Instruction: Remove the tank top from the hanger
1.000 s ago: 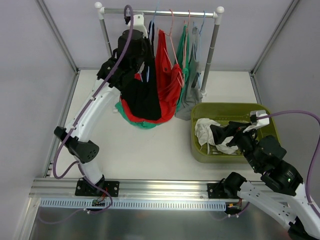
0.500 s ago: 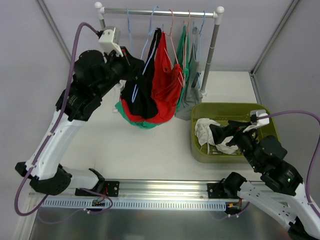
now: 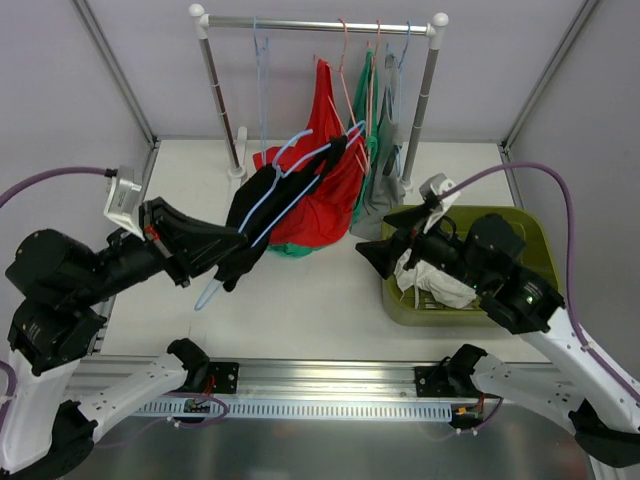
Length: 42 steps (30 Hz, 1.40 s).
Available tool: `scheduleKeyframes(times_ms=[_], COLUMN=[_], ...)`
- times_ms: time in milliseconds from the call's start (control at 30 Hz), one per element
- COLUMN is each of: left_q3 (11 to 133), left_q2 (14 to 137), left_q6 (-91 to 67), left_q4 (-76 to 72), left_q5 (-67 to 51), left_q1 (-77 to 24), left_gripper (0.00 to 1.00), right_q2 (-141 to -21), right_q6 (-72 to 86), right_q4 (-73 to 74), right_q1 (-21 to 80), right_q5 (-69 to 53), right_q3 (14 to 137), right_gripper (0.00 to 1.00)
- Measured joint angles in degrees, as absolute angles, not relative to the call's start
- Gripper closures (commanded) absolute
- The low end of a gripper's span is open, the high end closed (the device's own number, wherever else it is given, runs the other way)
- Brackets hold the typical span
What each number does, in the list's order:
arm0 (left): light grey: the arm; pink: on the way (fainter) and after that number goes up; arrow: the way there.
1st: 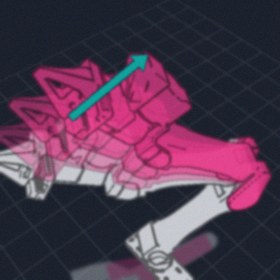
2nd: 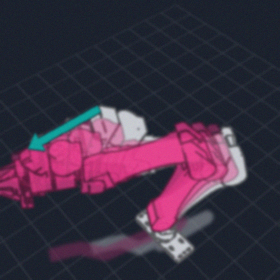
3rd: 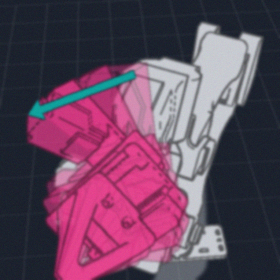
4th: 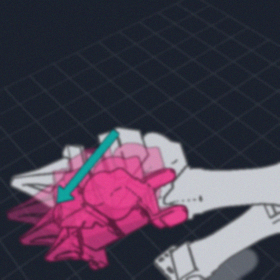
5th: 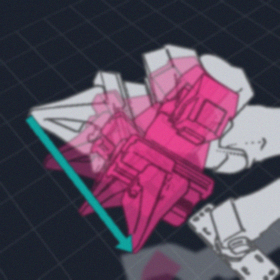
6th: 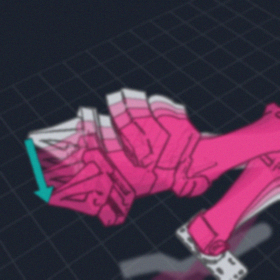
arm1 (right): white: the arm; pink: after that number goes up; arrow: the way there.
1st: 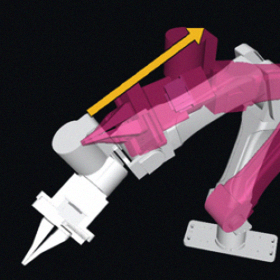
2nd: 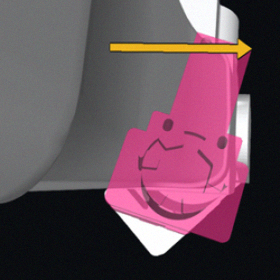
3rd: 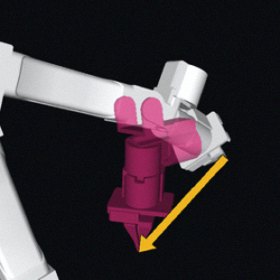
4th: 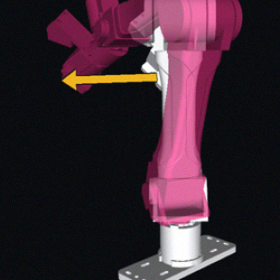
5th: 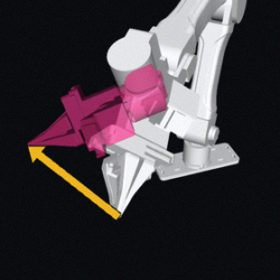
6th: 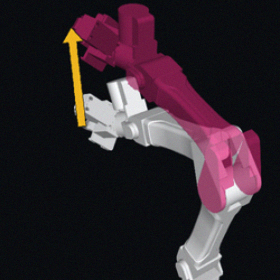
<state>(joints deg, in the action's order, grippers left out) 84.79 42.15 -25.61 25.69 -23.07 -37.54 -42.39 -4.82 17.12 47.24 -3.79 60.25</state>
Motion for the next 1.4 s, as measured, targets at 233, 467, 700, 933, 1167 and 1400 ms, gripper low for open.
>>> scheduleKeyframes(times_ms=[233, 467, 700, 933, 1167, 1400], left_q3=[74.8, 71.9, 71.8, 71.2, 70.7, 70.8], left_q2=[33.8, 33.7, 33.7, 33.7, 33.2, 32.2], left_q6=[-29.3, -31.2, -32.0, -32.0, -30.2, -27.4], left_q4=[26.6, 26.7, 26.6, 26.7, 28.3, 29.7], left_q5=[-29.7, -32.5, -33.2, -33.3, -31.9, -36.1], left_q1=[-37.5, -37.5, -37.5, -37.5, -37.5, -37.5], left_gripper=[1.0, 1.0, 1.0, 1.0, 1.0, 1.0], right_q2=[-52.2, -55.6, -56.1, -55.9, -51.5, -52.0], right_q6=[-6.2, -6.5, -7.0, -7.1, -7.0, -9.3], right_q4=[11.7, 7.9, 5.2, 4.5, 4.4, 5.7], right_q1=[47.2, 47.2, 47.2, 47.3, 46.2, 41.0], right_q5=[-11.9, -13.8, -10.9, -6.1, 6.2, 11.7], right_q3=[65.6, 65.7, 65.7, 65.6, 63.7, 65.2], right_gripper=[0.21, 0.35, 0.79, 1.0, 1.0, 1.0])
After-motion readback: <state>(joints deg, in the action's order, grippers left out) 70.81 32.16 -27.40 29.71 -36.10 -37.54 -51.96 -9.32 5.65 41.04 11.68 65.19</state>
